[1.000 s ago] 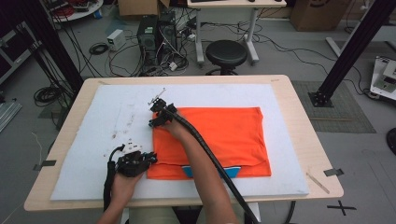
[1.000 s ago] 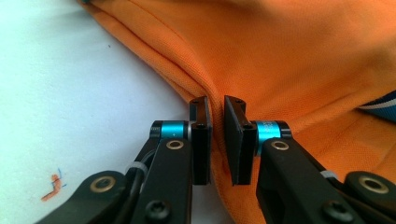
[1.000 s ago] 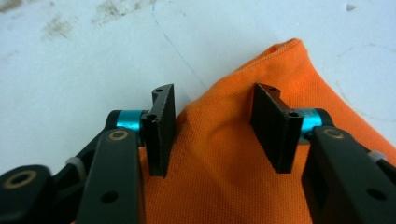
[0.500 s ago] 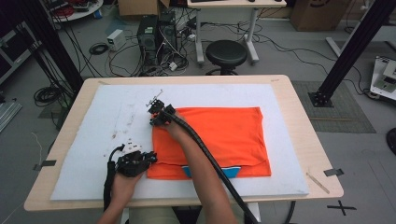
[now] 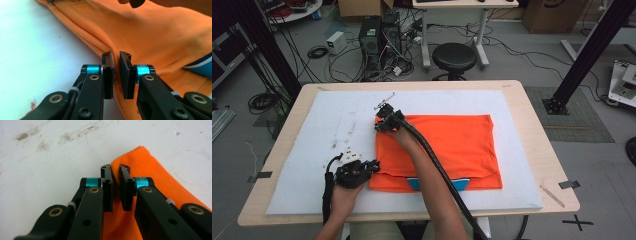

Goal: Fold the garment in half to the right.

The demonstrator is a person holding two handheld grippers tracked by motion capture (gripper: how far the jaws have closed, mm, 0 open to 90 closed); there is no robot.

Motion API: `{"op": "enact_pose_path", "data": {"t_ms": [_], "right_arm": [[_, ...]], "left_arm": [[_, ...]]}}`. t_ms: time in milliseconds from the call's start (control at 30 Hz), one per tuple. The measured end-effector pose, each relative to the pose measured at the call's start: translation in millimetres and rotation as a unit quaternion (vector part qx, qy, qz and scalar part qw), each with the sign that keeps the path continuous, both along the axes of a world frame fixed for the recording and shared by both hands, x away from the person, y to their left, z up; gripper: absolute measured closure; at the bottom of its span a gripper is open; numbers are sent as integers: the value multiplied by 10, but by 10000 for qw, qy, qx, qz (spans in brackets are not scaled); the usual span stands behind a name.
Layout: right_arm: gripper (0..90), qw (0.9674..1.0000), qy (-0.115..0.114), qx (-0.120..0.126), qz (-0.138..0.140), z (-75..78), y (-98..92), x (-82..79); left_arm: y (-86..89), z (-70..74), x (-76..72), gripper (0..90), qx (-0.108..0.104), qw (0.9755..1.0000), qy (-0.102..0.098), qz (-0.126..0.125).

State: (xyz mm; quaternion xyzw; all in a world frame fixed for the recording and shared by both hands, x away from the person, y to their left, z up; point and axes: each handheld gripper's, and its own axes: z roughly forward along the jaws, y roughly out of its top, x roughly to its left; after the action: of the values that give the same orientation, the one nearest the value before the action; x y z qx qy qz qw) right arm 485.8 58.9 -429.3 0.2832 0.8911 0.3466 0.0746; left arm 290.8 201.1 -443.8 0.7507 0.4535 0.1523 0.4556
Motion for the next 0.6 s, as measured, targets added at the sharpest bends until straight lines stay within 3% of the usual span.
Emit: {"op": "enact_pose_path", "data": {"t_ms": [267,600], "right_arm": [[838,9998,-78,139,-87,164,-192,2],[838,9985,-200,367,-357,374,-602,-17]], "left_arm": [[-60,92,32,820,-275,9996,-42,-92],[-341,266,127,820,-524,9977,-108,-404]]}}
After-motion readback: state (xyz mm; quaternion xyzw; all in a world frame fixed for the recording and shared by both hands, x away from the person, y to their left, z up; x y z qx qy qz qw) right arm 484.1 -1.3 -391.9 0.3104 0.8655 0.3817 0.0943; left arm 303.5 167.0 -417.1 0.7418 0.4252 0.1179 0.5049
